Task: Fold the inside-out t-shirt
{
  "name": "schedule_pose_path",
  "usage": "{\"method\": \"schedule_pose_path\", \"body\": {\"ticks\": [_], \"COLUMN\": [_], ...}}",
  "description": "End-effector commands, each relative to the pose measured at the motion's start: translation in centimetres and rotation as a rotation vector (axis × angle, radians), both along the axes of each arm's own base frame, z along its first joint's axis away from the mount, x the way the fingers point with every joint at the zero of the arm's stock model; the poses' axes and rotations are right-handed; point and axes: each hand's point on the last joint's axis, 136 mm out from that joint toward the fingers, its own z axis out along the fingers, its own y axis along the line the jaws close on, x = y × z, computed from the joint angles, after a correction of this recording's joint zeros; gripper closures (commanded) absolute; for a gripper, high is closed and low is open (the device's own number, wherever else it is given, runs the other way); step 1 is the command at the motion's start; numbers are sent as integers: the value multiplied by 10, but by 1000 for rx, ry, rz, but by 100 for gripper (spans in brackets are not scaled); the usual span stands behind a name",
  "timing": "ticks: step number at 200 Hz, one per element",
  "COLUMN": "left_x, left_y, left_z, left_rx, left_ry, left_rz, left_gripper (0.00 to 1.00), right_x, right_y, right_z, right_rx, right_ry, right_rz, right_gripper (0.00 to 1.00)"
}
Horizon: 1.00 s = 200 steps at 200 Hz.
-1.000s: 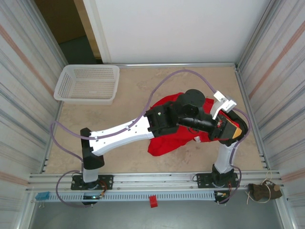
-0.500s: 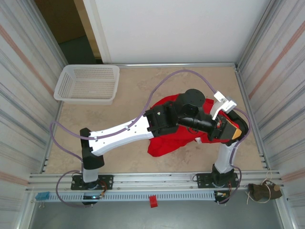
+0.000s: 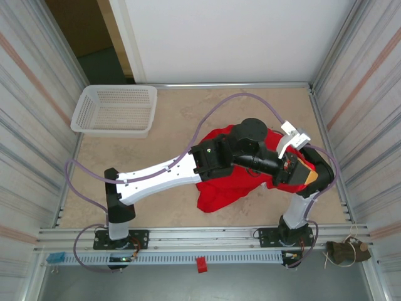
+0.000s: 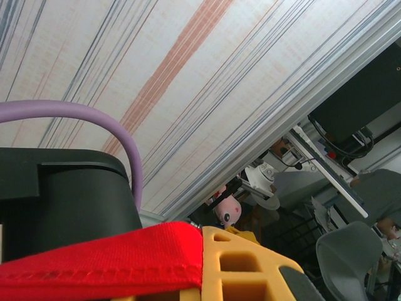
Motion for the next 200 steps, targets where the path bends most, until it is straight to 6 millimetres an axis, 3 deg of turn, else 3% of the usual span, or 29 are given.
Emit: {"method": "schedule_pose_path", "body": {"ticks": [1, 15, 27, 37, 48, 61, 75, 82, 90, 106, 168, 186, 200], "left_x": [-10, -11, -10, -10, -9, -9, -8, -9, -8, -9, -8, -7, -7], "left_y": [14, 14, 14, 15, 15, 16, 16, 16, 16, 16, 17, 17, 17], "left_z": [38, 38, 39, 39, 39, 39, 38, 38, 39, 39, 42, 41, 42], "left_rx": [-103, -103, -102, -100, -100, -100, -98, -98, -100, -101, -107, -106, -107], "left_ry": [-25, -23, -25, -25, -26, -24, -25, -25, -26, -26, -28, -31, -31], "left_rz": [-40, -42, -39, -38, -37, -35, -34, -34, -33, -33, -30, -28, -25], "left_gripper": [100, 100, 100, 100, 100, 100, 100, 100, 100, 100, 100, 100, 100], "right_x": [1, 3, 4, 6, 6, 6, 5, 6, 6, 5, 5, 5, 6], "right_y": [11, 12, 12, 13, 14, 13, 15, 15, 16, 15, 22, 26, 27], "right_z": [-3, -9, -12, -12, -14, -13, -7, -4, -2, -1, 8, 9, 11], "right_rx": [58, 82, 108, 131, 139, 137, 141, 144, 149, 150, 169, 173, 176], "right_ry": [19, 33, 37, 35, 44, 37, 25, 20, 17, 21, 7, 8, 6], "right_rz": [57, 52, 45, 44, 44, 44, 58, 61, 66, 68, 96, 110, 115], "right_gripper": [27, 28, 36, 45, 65, 76, 73, 63, 45, 37, 38, 50, 67]}}
